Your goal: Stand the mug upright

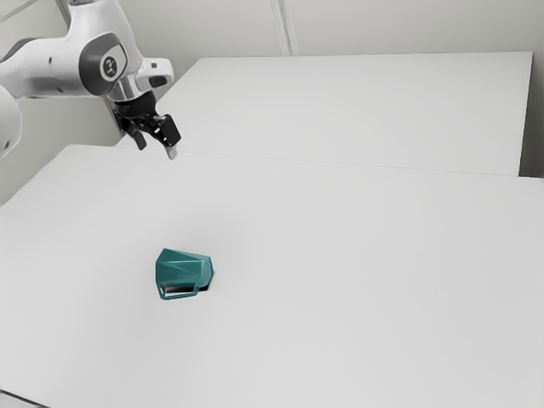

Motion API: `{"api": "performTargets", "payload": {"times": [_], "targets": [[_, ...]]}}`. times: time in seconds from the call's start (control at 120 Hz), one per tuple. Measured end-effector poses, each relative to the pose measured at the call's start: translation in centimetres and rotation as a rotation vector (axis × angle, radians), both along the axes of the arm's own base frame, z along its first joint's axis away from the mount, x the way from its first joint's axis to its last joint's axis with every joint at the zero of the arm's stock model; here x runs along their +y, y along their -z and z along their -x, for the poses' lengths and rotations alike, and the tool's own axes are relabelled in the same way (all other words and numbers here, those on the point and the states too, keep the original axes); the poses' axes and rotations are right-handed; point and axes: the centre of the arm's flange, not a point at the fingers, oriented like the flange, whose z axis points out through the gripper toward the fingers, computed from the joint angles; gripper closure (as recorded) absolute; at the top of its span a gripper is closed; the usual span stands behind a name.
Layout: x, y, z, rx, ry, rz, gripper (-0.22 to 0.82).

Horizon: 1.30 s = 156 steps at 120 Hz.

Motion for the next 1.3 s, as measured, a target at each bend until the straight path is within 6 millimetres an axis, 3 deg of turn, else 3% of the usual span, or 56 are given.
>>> {"api": "performTargets", "payload": {"times": [0.167, 0.35, 0.7, 0.933, 1.133, 1.3], "targets": [[1.8, 1.5, 1.2, 0.003, -0.046, 0.077, 0.0], [4.2, 3.8, 6.0, 0.008, -0.151, 0.216, 0.0], [11.0, 8.9, 10.0, 0.017, -0.331, 0.419, 0.0], [10.3, 13.4, 11.6, 0.058, -0.349, 0.528, 0.0], [9.3, 19.1, 11.6, 0.12, -0.373, 0.616, 0.0], [10.6, 21.8, 12.3, 0.116, -0.417, 0.685, 0.0]]}}
